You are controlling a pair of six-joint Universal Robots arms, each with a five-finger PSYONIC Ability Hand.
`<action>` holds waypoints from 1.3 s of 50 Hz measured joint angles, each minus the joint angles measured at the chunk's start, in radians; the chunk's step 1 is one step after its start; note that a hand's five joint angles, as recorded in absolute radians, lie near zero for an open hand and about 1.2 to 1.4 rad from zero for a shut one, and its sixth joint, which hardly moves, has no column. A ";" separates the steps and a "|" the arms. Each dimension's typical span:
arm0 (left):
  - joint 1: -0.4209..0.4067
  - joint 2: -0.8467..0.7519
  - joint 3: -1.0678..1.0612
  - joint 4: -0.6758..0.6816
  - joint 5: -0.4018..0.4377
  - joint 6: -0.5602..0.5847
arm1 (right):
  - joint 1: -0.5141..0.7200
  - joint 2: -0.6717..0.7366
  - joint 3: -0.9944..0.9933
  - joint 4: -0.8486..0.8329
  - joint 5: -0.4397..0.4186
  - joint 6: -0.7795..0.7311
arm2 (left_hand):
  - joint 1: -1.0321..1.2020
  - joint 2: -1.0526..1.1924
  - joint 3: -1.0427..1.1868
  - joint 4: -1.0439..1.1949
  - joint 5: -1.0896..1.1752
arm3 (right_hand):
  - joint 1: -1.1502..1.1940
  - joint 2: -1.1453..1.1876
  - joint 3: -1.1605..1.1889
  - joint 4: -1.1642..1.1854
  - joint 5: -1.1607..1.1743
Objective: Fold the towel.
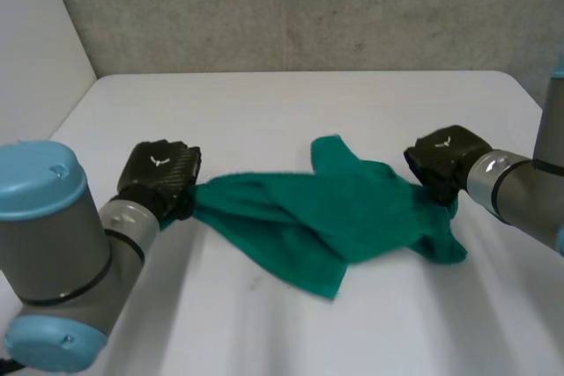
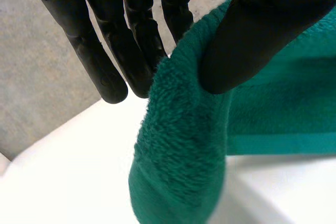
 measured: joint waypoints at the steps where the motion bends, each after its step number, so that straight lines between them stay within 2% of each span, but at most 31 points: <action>1: 0.006 -0.005 0.012 0.000 0.008 0.019 | 0.001 0.013 -0.022 0.013 0.013 -0.016 | 0.000 0.001 0.000 0.000 0.000 | 0.000 0.000 0.001 0.000 0.000; 5: 0.025 -0.035 0.127 0.003 0.030 0.084 | 0.005 0.041 -0.116 -0.049 0.040 -0.017 | 0.000 0.002 0.003 0.000 0.000 | 0.000 0.000 0.005 0.000 0.000; 10: 0.036 -0.047 0.340 0.022 0.030 0.100 | 0.009 0.034 -0.239 -0.298 0.072 0.119 | 0.000 0.003 0.003 0.000 0.000 | 0.022 0.003 0.005 0.000 0.007; 18: 0.054 -0.002 0.513 0.183 0.014 0.046 | 0.006 -0.122 -0.208 -0.713 0.128 0.359 | 0.000 0.003 0.004 0.001 0.000 | 0.022 0.004 0.005 0.000 0.012; 21: 0.060 0.021 0.496 0.232 0.010 0.027 | 0.005 -0.154 -0.174 -0.755 0.124 0.386 | 0.000 0.003 0.003 0.004 0.000 | 0.022 0.004 0.005 0.000 0.013; 24: 0.072 0.043 0.414 0.258 0.008 0.015 | 0.006 -0.167 -0.126 -0.696 0.092 0.397 | 0.000 0.003 0.003 0.004 0.000 | 0.021 0.004 0.005 0.000 0.014; 29: 0.088 0.052 0.276 0.225 0.013 0.017 | 0.008 -0.131 -0.106 -0.551 0.054 0.385 | 0.000 0.004 0.005 0.004 0.000 | -0.001 -0.026 -0.027 -0.021 -0.005; 31: 0.091 0.058 0.225 0.207 0.017 0.021 | 0.009 -0.077 -0.099 -0.398 0.029 0.367 | 0.000 0.005 0.006 0.004 0.000 | -0.115 -0.176 -0.163 -0.171 -0.135; 33: 0.092 0.070 0.188 0.194 0.020 0.026 | 0.010 -0.054 -0.097 -0.332 0.022 0.359 | 0.000 0.005 0.006 0.004 0.000 | -0.314 -0.408 -0.409 -0.417 -0.373; 35: 0.091 0.095 0.154 0.181 0.023 0.035 | 0.011 -0.018 -0.089 -0.230 0.014 0.352 | 0.000 0.005 0.006 0.005 0.000 | -0.382 -0.499 -0.498 -0.508 -0.466; 40: 0.088 0.175 0.137 0.166 0.027 0.059 | 0.016 0.013 -0.064 -0.131 0.012 0.361 | 0.000 0.005 0.006 0.005 0.000 | -0.545 -0.688 -0.691 -0.705 -0.670; 41: 0.087 0.201 0.146 0.163 0.029 0.065 | 0.022 0.018 -0.049 -0.113 0.013 0.374 | 0.000 0.005 0.006 0.005 0.000 | -0.676 -0.838 -0.853 -0.864 -0.830; 44: 0.085 0.215 0.153 0.160 0.030 0.068 | 0.027 0.018 -0.043 -0.110 0.013 0.383 | 0.000 0.005 0.006 0.005 0.000 | -0.676 -0.838 -0.853 -0.864 -0.830; 45: 0.076 0.268 0.187 0.143 0.036 0.075 | 0.046 0.019 -0.026 -0.108 0.013 0.414 | 0.000 0.005 0.006 0.005 0.000 | -0.762 -0.942 -0.959 -0.956 -0.914; 51: 0.038 0.349 0.281 0.085 0.047 0.079 | 0.121 0.031 -0.018 -0.119 -0.023 0.531 | 0.000 0.006 0.006 0.005 0.000 | -0.766 -0.952 -0.966 -0.959 -0.918; 56: -0.018 0.375 0.365 0.044 0.049 0.077 | 0.212 0.086 -0.060 -0.133 -0.091 0.669 | 0.000 0.006 0.006 0.005 0.000 | -0.766 -0.951 -0.966 -0.959 -0.918; 60: -0.081 0.379 0.428 0.027 0.046 0.078 | 0.314 0.193 -0.159 -0.149 -0.127 0.836 | 0.000 0.006 0.006 0.005 0.000 | -0.765 -0.950 -0.964 -0.957 -0.917; 62: -0.081 0.379 0.428 0.027 0.046 0.078 | 0.314 0.193 -0.159 -0.149 -0.127 0.836 | 0.000 0.006 0.006 0.005 0.000 | -0.765 -0.950 -0.964 -0.957 -0.917; 63: -0.105 0.380 0.448 0.027 0.042 0.078 | 0.360 0.266 -0.227 -0.161 -0.115 0.917 | 0.000 0.006 0.006 0.005 0.000 | -0.541 -0.687 -0.692 -0.720 -0.692; 64: -0.109 0.381 0.451 0.027 0.041 0.079 | 0.366 0.277 -0.238 -0.163 -0.109 0.928 | 0.000 0.006 0.006 0.005 0.000 | -0.408 -0.544 -0.574 -0.584 -0.563; 65: -0.111 0.382 0.453 0.027 0.040 0.079 | 0.373 0.290 -0.251 -0.168 -0.095 0.940 | 0.000 0.006 0.006 0.005 0.000 | -0.389 -0.522 -0.533 -0.564 -0.544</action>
